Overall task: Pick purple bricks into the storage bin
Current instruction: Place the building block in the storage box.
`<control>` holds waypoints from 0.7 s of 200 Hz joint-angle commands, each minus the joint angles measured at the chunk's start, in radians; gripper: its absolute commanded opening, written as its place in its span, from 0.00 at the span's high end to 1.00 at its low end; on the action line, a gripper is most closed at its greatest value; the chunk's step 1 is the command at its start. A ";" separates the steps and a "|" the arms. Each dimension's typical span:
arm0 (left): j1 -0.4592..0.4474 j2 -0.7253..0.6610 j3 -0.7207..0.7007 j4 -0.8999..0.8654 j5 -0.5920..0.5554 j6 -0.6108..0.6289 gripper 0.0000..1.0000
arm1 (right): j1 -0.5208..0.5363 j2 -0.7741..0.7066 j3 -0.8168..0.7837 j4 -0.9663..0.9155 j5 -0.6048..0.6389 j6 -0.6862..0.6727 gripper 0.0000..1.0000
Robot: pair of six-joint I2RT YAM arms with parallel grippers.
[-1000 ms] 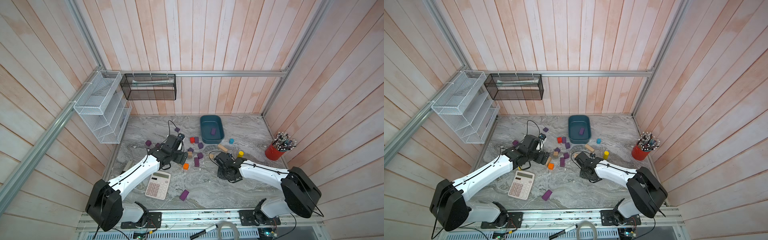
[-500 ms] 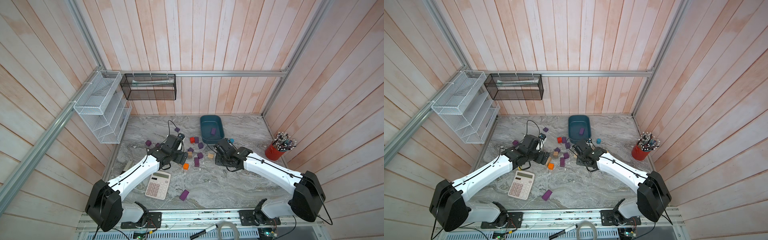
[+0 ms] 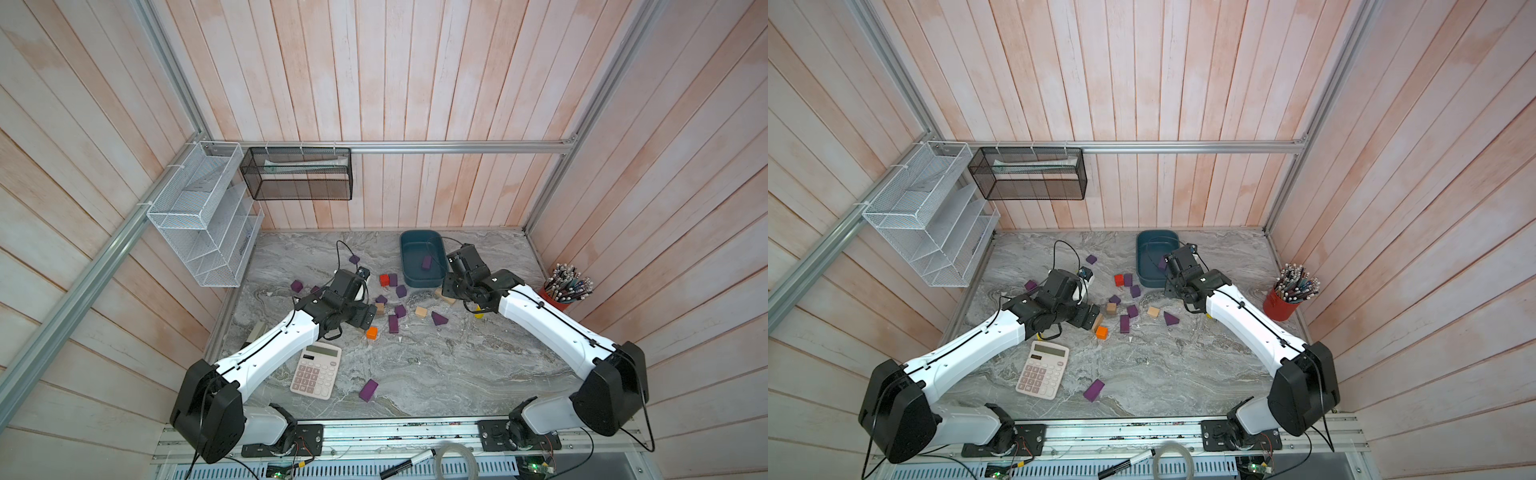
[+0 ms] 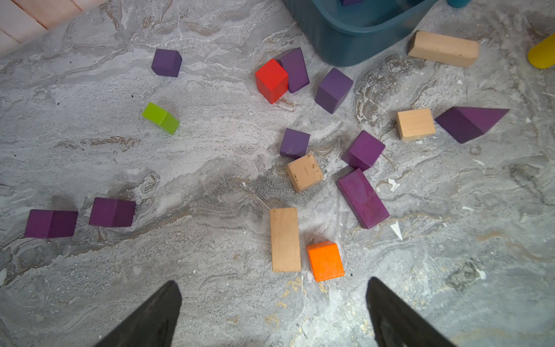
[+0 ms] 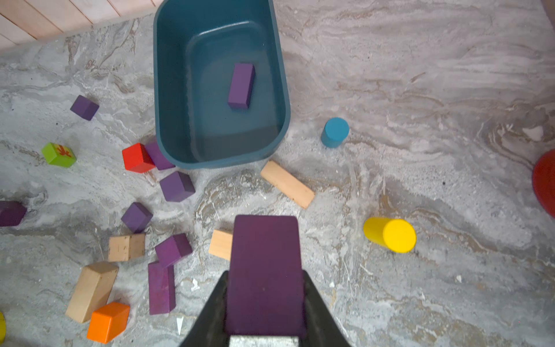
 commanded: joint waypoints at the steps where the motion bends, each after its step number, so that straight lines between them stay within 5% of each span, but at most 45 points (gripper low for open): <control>1: -0.006 -0.003 0.024 -0.007 0.013 0.005 0.03 | -0.042 0.061 0.071 0.052 -0.031 -0.076 0.78; 140: -0.012 0.020 0.024 -0.009 0.007 0.007 0.03 | -0.131 0.480 0.504 0.076 -0.083 -0.215 0.78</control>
